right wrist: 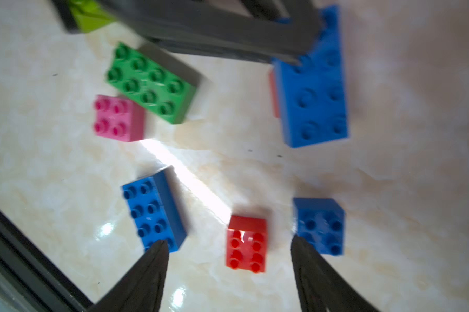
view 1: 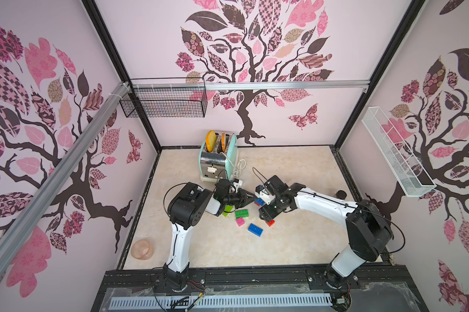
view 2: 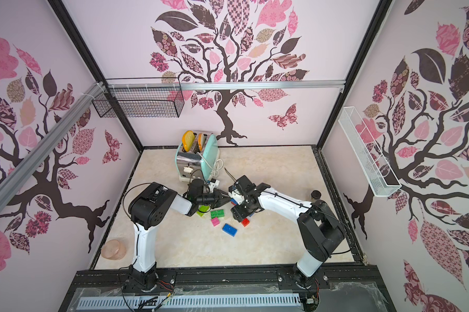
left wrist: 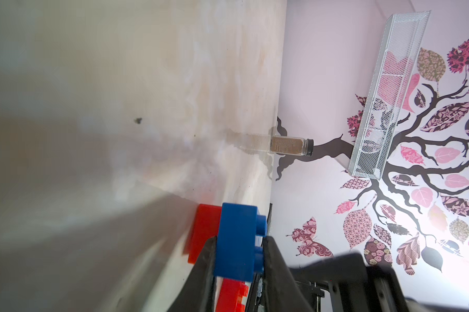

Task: Assemble a heart with lego
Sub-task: Pick up the lego brick from the center of the board.

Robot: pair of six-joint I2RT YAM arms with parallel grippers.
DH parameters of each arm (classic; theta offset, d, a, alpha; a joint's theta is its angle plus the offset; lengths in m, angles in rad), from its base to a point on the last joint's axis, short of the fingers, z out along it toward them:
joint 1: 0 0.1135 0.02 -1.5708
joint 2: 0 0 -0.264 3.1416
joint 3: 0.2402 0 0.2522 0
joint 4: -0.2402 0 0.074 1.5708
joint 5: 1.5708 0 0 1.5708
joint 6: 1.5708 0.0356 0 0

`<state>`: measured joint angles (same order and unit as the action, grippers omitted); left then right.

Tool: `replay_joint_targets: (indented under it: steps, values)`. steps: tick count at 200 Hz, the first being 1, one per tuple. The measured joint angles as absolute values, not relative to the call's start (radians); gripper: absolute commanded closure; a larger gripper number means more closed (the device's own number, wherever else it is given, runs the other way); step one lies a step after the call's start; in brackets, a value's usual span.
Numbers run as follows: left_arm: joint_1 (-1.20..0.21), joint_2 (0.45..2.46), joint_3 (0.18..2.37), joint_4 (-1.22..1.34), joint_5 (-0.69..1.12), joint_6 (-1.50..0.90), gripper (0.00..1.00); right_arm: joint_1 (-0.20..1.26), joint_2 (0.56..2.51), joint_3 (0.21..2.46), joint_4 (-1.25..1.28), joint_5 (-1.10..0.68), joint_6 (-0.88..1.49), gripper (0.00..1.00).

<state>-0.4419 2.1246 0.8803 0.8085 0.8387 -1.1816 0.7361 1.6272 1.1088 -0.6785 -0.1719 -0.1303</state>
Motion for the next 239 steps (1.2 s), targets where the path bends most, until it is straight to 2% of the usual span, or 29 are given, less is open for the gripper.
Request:
replay_joint_targets:
  steps: [39, 108, 131, 148, 161, 188, 219, 239]
  values:
    - [-0.425, 2.122, 0.873, 0.817, 0.841, -1.185, 0.73, 0.878, 1.657, 1.109, -0.634, -0.159, -0.144, 0.25]
    - [-0.421, 2.114, 0.867, 0.812, 0.839, -1.186, 0.73, 0.913, 1.74, 1.089, -0.617, -0.112, -0.172, 0.26]
    - [-0.42, 2.114, 0.867, 0.811, 0.839, -1.186, 0.73, 0.913, 1.741, 1.084, -0.617, -0.101, -0.185, 0.34]
    - [-0.42, 2.114, 0.867, 0.81, 0.839, -1.187, 0.74, 0.913, 1.746, 1.084, -0.615, -0.094, -0.196, 0.36]
    - [-0.42, 2.114, 0.867, 0.81, 0.839, -1.187, 0.74, 0.914, 1.756, 1.083, -0.612, -0.094, -0.202, 0.43]
    - [-0.42, 2.111, 0.861, 0.813, 0.839, -1.187, 0.74, 0.917, 1.778, 1.077, -0.605, -0.093, -0.207, 0.5]
    - [-0.421, 2.111, 0.86, 0.815, 0.839, -1.187, 0.74, 0.919, 1.782, 1.076, -0.599, -0.079, -0.22, 0.66]
    - [-0.422, 2.11, 0.858, 0.817, 0.836, -1.187, 0.73, 0.92, 1.779, 1.076, -0.597, -0.078, -0.218, 0.68]
